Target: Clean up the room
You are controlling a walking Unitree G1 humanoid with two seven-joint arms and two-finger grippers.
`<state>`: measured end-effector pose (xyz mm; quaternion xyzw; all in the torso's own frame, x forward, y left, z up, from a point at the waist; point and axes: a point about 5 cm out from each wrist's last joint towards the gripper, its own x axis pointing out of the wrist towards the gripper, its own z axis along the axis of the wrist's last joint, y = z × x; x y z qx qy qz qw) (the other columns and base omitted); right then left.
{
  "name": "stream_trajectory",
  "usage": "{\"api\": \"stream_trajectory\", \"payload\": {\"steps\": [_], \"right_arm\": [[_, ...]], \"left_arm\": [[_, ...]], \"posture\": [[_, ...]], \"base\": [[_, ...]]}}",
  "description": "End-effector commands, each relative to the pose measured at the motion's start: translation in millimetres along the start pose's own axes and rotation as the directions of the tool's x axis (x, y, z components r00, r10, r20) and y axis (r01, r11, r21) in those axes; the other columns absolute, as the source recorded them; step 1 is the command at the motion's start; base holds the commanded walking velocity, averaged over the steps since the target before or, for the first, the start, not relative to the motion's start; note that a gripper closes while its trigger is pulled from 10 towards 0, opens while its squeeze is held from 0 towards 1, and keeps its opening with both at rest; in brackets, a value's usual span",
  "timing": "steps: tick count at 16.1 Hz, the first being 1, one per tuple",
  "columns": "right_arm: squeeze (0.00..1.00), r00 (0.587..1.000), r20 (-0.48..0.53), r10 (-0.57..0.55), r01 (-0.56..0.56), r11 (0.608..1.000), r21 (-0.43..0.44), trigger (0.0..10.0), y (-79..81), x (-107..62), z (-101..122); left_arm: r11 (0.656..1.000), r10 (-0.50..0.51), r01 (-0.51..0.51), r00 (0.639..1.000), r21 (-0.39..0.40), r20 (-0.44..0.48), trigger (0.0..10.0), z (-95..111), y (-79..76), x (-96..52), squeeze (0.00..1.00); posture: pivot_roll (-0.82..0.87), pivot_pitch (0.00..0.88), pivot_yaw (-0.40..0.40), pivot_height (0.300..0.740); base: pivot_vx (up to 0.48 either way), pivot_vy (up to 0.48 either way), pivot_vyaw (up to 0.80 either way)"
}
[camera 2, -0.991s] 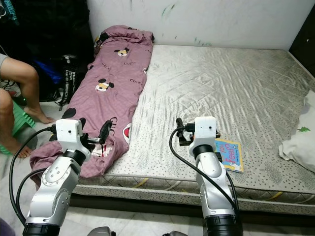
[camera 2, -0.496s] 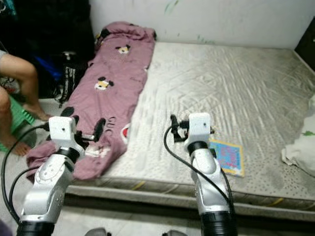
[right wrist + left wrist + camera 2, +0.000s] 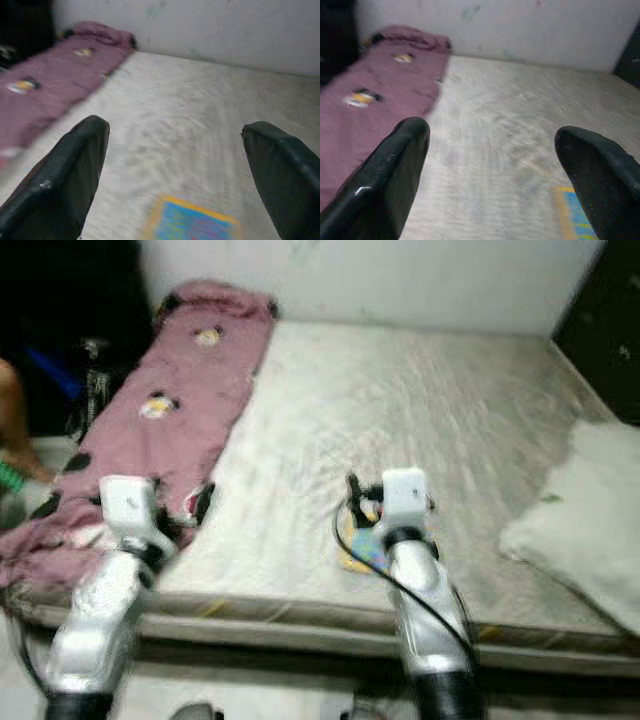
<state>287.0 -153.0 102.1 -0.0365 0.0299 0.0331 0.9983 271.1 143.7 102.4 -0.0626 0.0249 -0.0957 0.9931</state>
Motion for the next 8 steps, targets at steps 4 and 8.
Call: {"api": "stream_trajectory", "payload": {"steps": [4,8], "right_arm": [[0.0,1.0,0.015,0.0,0.0,1.0,0.0,10.0,-0.9,1.8,4],[0.0,1.0,0.014,0.006,-0.006,1.0,-0.002,10.0,-0.6,2.2,4]], "left_arm": [[0.999,0.021,-0.021,1.0,0.025,0.013,10.0,3,5.2,0.9,0.0],[0.99,0.072,-0.077,0.996,0.118,0.047,10.0,10,15.1,2.5,0.0]], "posture": [[0.05,0.0,-0.015,0.74],[0.06,0.0,-0.019,0.74]], "base": [[0.0,-0.24,0.0],[0.0,0.0,0.0]]}}
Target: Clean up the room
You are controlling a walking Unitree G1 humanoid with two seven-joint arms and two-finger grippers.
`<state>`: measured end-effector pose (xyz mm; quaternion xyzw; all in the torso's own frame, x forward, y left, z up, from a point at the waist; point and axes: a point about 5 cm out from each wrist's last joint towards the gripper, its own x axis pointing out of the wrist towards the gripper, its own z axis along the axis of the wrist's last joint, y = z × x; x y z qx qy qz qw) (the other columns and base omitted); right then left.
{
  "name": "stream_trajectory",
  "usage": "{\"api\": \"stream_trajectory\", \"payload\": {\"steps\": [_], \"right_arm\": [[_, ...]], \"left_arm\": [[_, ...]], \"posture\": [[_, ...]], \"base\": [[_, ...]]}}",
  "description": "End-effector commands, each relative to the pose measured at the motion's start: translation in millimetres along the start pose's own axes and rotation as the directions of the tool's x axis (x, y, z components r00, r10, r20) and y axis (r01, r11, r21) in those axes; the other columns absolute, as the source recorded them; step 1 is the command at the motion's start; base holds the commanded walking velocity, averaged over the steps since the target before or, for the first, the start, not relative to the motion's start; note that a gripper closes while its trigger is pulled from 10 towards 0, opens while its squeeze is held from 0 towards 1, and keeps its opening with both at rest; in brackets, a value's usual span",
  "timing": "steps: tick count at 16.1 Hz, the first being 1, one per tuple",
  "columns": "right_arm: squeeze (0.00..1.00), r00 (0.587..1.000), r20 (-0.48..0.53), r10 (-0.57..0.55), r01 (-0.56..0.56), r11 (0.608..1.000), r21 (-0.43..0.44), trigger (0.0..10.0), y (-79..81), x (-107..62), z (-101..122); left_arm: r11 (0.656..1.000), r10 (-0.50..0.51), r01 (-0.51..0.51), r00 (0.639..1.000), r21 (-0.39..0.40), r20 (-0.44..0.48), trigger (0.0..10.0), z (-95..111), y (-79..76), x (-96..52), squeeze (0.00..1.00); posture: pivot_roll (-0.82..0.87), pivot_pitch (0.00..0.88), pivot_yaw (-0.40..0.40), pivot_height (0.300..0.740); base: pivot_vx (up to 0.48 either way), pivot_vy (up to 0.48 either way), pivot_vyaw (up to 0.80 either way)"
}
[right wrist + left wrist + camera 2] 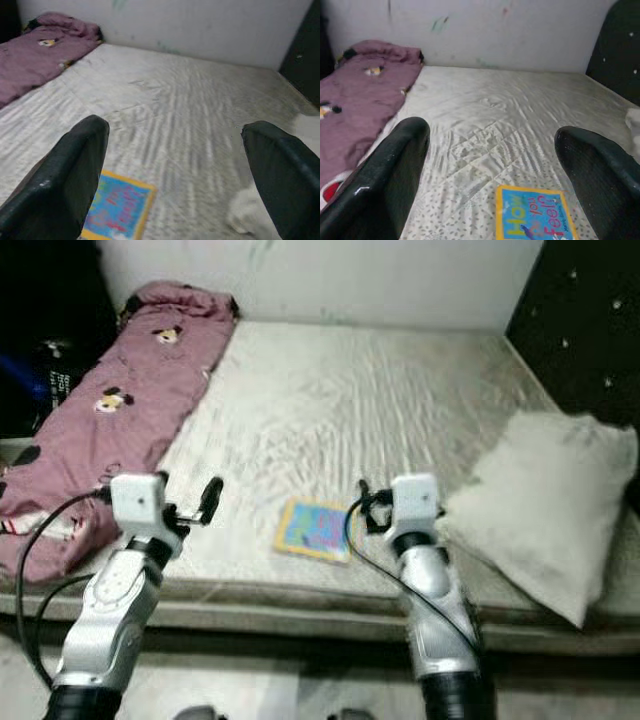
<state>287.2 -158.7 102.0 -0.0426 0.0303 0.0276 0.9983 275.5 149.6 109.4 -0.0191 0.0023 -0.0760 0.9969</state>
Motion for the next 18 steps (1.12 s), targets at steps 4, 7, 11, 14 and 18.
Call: {"api": "stream_trajectory", "payload": {"steps": [4,7,11,14,18], "right_arm": [[0.0,1.0,0.016,0.017,-0.017,1.0,0.01,10.0,6.0,2.2,4],[0.0,1.0,0.023,0.007,-0.008,1.0,0.013,10.0,5.4,3.0,5],[0.0,1.0,0.026,0.002,-0.002,1.0,0.014,10.0,4.4,3.9,6],[0.0,1.0,0.029,0.001,-0.002,1.0,0.01,10.0,3.9,4.6,7],[0.0,1.0,0.031,0.001,-0.001,1.0,0.005,10.0,2.9,5.0,7]], "left_arm": [[1.0,0.017,-0.017,1.0,-0.011,0.01,10.0,0,9.8,-1.0,0.0],[1.0,-0.003,0.003,1.0,-0.014,0.008,10.0,-1,4.3,1.6,0.0],[0.999,-0.028,0.03,0.999,-0.04,0.043,10.0,2,2.0,2.6,0.0],[0.998,-0.034,0.037,0.998,-0.046,0.051,10.0,3,0.8,2.7,0.0],[0.998,-0.038,0.041,0.998,-0.052,0.054,10.0,2,-0.1,3.5,0.0]], "posture": [[0.06,0.0,-0.014,0.74],[0.05,0.0,-0.002,0.74],[0.05,0.0,-0.003,0.74],[0.04,0.0,-0.005,0.74],[0.04,0.0,-0.007,0.74]], "base": [[0.0,0.0,0.0],[0.0,0.0,0.0],[0.0,0.0,0.0],[0.0,0.0,0.0],[0.0,0.0,0.0]]}}
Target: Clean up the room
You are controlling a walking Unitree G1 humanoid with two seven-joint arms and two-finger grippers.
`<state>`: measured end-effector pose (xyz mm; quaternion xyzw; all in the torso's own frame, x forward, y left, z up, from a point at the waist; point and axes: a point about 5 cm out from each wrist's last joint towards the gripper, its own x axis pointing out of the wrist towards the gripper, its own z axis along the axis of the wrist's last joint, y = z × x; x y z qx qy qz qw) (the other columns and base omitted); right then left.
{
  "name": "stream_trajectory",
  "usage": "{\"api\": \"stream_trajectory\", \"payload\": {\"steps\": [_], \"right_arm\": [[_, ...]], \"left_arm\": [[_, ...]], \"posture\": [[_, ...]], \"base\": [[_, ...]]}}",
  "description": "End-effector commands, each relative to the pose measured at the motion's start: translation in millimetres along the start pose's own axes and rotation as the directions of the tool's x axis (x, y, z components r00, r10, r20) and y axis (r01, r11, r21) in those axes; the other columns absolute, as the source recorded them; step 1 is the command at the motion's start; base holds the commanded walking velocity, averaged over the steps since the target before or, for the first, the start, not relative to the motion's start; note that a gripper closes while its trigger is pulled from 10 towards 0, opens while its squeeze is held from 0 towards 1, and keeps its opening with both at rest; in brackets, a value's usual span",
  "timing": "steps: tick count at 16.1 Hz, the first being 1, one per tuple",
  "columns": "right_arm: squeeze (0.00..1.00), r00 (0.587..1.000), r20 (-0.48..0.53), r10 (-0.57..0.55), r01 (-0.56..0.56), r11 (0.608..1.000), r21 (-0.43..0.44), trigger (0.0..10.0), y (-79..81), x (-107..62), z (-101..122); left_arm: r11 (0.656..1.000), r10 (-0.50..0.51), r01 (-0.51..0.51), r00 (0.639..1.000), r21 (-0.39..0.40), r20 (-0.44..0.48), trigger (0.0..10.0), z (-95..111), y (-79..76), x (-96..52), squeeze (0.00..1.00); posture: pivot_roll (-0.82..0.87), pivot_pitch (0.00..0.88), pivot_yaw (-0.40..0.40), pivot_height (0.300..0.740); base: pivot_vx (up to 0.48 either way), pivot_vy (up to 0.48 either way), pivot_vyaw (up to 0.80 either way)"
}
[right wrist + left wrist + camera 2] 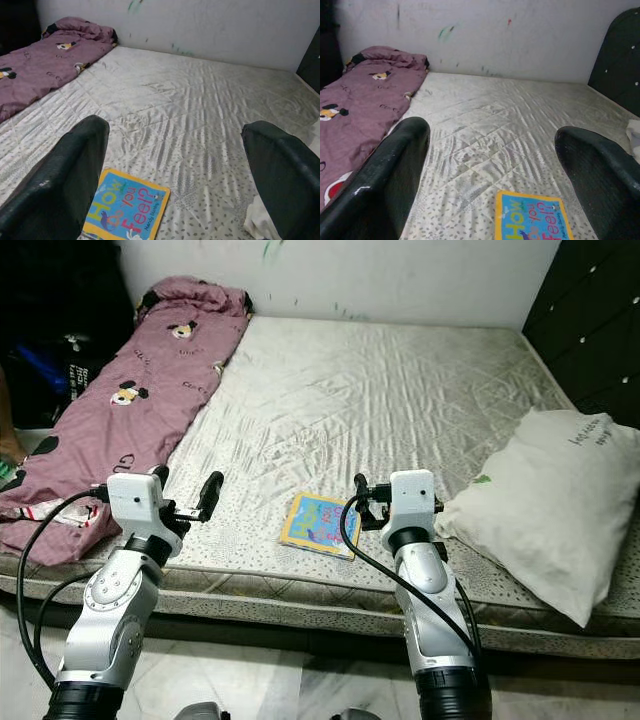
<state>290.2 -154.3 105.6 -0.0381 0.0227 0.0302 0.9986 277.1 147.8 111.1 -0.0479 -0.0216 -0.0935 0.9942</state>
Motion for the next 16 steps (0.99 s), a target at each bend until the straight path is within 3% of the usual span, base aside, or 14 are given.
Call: {"api": "stream_trajectory", "payload": {"steps": [1,4,9,16], "right_arm": [[0.0,1.0,0.015,-0.004,0.004,1.0,-0.004,10.0,-1.1,1.9,2.8],[0.0,1.0,0.014,-0.004,0.004,1.0,-0.003,10.0,-1.0,1.3,2.7],[0.0,1.0,0.009,-0.008,0.008,1.0,0.005,10.0,-0.2,0.9,1.9],[0.0,1.0,0.009,-0.009,0.009,1.0,0.007,10.0,0.1,0.8,1.8]], "left_arm": [[1.0,-0.005,0.005,1.0,0.0,0.001,10.0,0.4,1.2,1.4,0.0],[1.0,-0.008,0.008,1.0,-0.002,0.0,10.0,0.2,1.0,0.8,0.0],[1.0,-0.016,0.016,1.0,-0.002,-0.005,10.0,-0.1,0.8,0.5,0.0],[1.0,-0.008,0.008,1.0,0.002,-0.022,10.0,-1.9,1.4,1.3,0.0]], "posture": [[0.04,0.0,-0.007,0.74],[0.04,0.0,-0.005,0.74],[0.04,0.0,-0.001,0.74],[0.04,0.0,0.0,0.74]], "base": [[0.0,0.0,0.0],[0.0,0.0,0.0],[0.281,0.0,0.0],[0.0,0.0,0.0]]}}
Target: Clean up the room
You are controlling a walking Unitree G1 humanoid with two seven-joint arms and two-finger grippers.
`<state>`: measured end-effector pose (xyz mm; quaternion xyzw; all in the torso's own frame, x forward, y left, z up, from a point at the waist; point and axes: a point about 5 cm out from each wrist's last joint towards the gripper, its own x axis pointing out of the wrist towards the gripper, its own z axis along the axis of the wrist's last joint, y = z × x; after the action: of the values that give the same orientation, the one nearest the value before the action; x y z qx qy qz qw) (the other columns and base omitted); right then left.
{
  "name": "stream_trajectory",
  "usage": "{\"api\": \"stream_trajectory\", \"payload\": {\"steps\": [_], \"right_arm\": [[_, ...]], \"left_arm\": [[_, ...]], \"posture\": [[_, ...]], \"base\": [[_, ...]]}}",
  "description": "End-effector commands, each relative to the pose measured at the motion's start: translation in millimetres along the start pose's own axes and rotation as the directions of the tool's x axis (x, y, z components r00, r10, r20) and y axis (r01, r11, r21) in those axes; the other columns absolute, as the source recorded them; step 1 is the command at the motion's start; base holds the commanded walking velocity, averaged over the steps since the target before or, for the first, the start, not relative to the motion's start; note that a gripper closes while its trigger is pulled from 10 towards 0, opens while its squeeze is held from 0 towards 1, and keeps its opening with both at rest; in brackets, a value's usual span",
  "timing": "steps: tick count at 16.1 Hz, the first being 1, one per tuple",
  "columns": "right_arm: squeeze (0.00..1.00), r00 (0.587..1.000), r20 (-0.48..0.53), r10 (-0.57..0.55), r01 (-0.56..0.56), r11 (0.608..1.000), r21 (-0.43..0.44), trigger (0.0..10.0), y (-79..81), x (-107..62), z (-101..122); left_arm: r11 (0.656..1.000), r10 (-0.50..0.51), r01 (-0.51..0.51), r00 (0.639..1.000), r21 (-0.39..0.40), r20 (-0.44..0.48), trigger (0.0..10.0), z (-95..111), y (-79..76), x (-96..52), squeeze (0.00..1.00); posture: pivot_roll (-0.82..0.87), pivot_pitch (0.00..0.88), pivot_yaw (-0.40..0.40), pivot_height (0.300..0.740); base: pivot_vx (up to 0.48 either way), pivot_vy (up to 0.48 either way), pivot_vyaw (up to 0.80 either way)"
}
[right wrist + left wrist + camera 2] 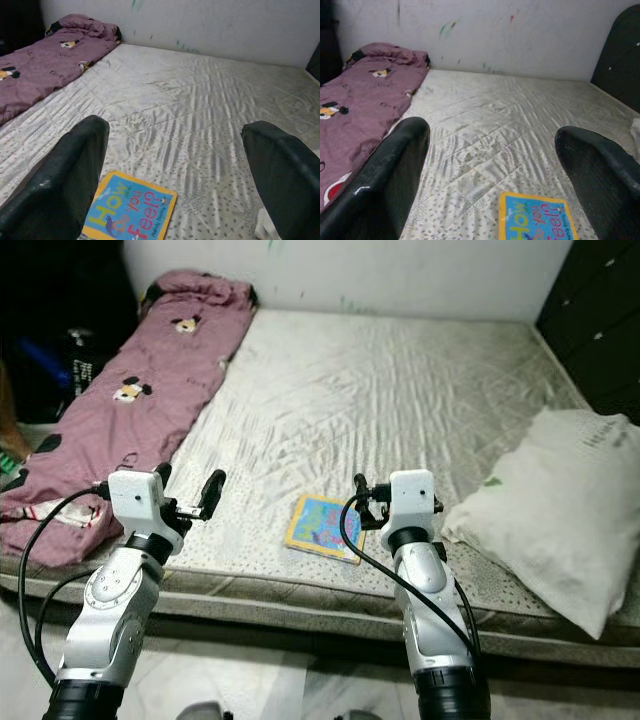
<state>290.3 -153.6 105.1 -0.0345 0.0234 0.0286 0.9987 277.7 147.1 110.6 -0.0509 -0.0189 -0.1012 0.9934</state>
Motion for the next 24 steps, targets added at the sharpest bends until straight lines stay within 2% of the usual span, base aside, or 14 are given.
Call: {"api": "stream_trajectory", "payload": {"steps": [1,18,24], "right_arm": [[0.0,1.0,0.01,-0.006,0.006,1.0,0.0,10.0,-0.9,0.7,2.1],[0.0,1.0,0.003,-0.013,0.013,1.0,-0.001,10.0,-1.8,0.9,1.6],[0.0,1.0,-0.001,-0.014,0.014,1.0,-0.003,10.0,-1.7,2.1,0.7]], "left_arm": [[1.0,0.009,-0.009,1.0,0.008,-0.017,10.0,-1.5,2.0,0.7,0.0],[1.0,0.01,-0.009,1.0,0.003,-0.026,10.0,-2.4,1.8,1.6,0.0],[1.0,0.008,-0.008,1.0,0.005,-0.025,10.0,-2.4,1.8,2.5,0.0]], "posture": [[0.04,0.0,-0.001,0.74],[0.04,0.0,-0.003,0.74],[0.04,0.0,-0.003,0.74]], "base": [[0.0,0.0,0.0],[0.0,0.0,0.0],[0.0,0.0,-0.77]]}}
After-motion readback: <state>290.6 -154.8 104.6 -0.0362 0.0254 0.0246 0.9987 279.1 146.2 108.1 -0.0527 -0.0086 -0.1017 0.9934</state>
